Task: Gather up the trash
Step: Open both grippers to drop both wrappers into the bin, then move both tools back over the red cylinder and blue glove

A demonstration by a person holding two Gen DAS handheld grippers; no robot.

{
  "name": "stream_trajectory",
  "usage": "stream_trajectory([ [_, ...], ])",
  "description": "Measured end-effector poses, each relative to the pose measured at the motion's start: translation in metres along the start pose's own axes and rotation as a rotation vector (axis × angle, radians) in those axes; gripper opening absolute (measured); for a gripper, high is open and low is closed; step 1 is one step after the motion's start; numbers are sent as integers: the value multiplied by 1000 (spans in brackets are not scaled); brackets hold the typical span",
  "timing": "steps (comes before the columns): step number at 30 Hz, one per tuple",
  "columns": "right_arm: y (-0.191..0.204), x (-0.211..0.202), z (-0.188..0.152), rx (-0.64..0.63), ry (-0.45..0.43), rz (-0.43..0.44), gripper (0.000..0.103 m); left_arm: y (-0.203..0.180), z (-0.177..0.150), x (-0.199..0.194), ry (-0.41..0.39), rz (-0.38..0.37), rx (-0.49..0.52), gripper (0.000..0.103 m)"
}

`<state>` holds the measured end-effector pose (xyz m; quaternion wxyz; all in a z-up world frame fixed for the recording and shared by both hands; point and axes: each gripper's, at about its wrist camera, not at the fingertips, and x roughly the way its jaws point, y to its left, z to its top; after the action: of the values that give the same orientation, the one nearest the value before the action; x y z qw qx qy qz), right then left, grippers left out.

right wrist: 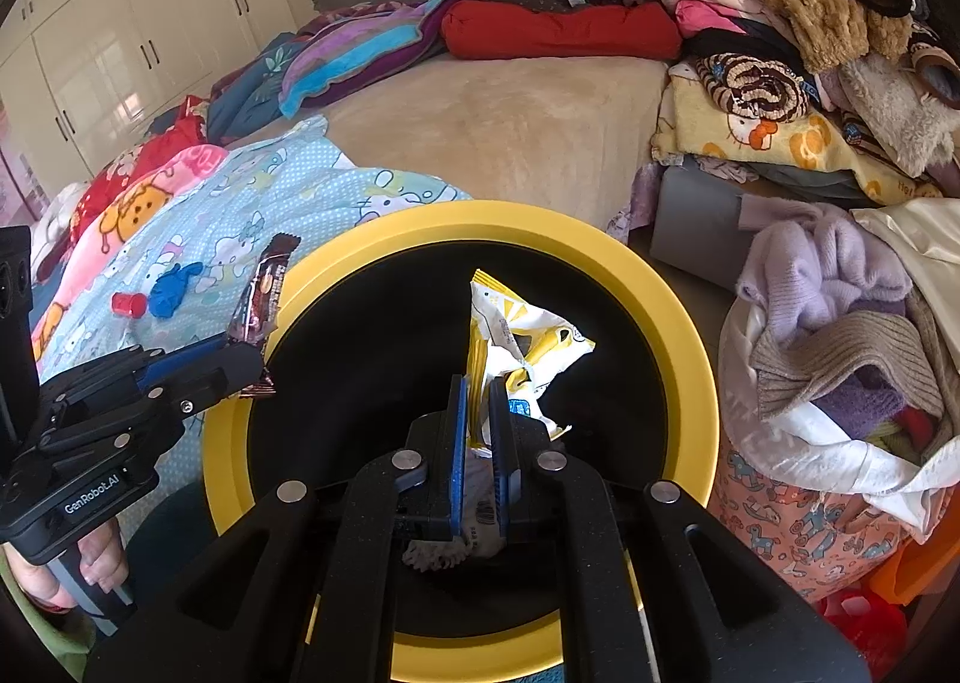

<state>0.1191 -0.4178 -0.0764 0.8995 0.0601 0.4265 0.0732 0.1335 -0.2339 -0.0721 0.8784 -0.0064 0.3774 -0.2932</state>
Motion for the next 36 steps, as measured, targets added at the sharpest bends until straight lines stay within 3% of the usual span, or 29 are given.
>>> stream_trajectory([
  [2, 2, 0, 0, -2, -1, 1, 10, 1, 0, 0, -2, -1, -2, 14],
  [4, 4, -2, 1, -4, -5, 3, 11, 2, 0, -1, -5, -5, -7, 33],
  [6, 6, -4, 2, -5, -12, -2, 25, 3, 0, -2, -13, -10, -6, 49],
  [7, 6, -5, 2, -4, -16, -1, 32, 3, 0, -3, -17, -6, -3, 53],
  [9, 7, -8, 4, -3, -25, 3, 33, 4, -2, -6, -20, 1, -8, 59],
  [12, 8, -11, 4, 0, -39, -2, 45, 6, -3, -14, -36, 22, -18, 84],
  [14, 9, -13, 5, 9, -49, 2, 51, 8, -3, -19, -47, 35, -21, 90],
  [25, 31, -29, 9, 4, -127, 7, 71, 30, -4, -51, -96, 143, -58, 92],
  [36, 77, -42, 15, -58, -214, 28, 78, 67, -5, -88, -171, 235, -135, 92],
])
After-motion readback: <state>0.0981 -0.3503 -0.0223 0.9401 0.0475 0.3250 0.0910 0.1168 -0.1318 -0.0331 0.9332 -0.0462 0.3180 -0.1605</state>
